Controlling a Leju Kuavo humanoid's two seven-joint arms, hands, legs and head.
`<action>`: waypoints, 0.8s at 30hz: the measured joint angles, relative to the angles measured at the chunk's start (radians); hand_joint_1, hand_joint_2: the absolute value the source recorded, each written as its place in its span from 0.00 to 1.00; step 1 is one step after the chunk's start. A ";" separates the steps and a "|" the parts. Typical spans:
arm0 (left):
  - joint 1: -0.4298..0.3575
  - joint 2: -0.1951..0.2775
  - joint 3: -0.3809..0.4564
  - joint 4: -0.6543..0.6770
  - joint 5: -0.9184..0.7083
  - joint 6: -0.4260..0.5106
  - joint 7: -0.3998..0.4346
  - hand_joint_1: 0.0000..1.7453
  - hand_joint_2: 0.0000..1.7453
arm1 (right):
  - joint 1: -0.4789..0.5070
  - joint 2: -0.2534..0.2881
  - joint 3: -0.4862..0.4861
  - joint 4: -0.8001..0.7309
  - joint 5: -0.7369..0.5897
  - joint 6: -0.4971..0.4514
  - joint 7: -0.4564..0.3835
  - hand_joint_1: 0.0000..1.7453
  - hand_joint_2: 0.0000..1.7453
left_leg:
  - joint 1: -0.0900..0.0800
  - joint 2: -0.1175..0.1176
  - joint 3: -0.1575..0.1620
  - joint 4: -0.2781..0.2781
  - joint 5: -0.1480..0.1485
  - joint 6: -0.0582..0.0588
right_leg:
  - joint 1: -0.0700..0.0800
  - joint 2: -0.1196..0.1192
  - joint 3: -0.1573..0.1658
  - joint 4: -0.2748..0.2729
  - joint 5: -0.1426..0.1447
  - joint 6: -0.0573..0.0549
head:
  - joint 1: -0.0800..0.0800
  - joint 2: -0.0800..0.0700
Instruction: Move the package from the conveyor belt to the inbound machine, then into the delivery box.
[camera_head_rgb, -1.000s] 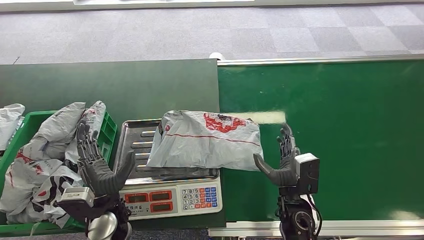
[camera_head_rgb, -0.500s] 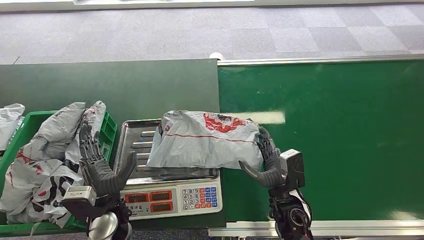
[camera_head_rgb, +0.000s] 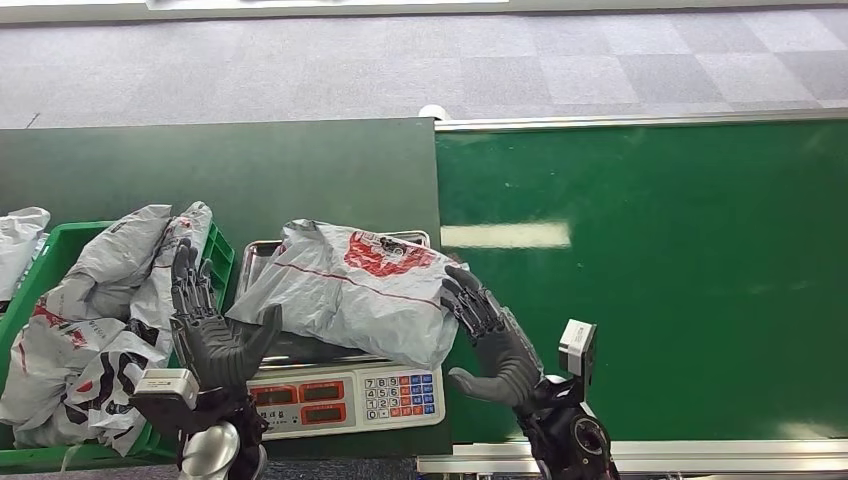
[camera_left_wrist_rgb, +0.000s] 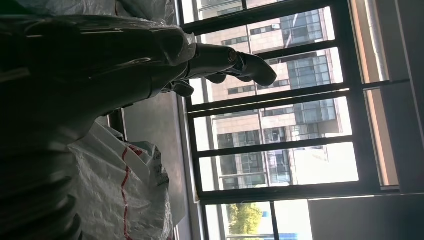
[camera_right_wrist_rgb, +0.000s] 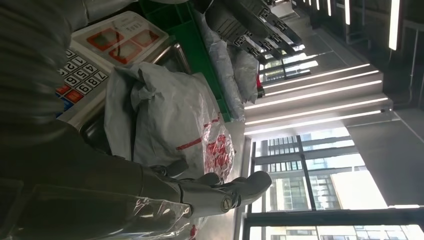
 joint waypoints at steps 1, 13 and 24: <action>0.000 0.000 0.000 0.000 -0.001 0.000 0.000 0.00 1.00 | 0.000 -0.002 0.003 -0.001 0.003 -0.001 0.000 0.00 1.00 | 0.000 0.000 0.000 0.000 0.000 0.000 | 0.000 0.000 0.000 0.000 0.000 0.000 | 0.000 0.000; 0.050 -0.013 0.040 -0.043 -0.029 0.016 0.000 0.00 1.00 | -0.026 -0.008 -0.018 0.016 0.385 -0.624 0.172 0.00 1.00 | 0.000 0.000 0.000 0.000 0.000 0.000 | 0.000 0.000 0.000 0.000 0.000 0.000 | 0.000 0.000; 0.050 -0.022 0.043 -0.050 -0.044 0.006 0.007 0.00 1.00 | -0.004 0.037 -0.124 -0.058 0.366 -0.906 0.040 0.00 1.00 | 0.000 0.001 0.000 0.000 0.000 0.000 | 0.000 0.000 0.000 0.000 0.000 0.000 | 0.000 0.000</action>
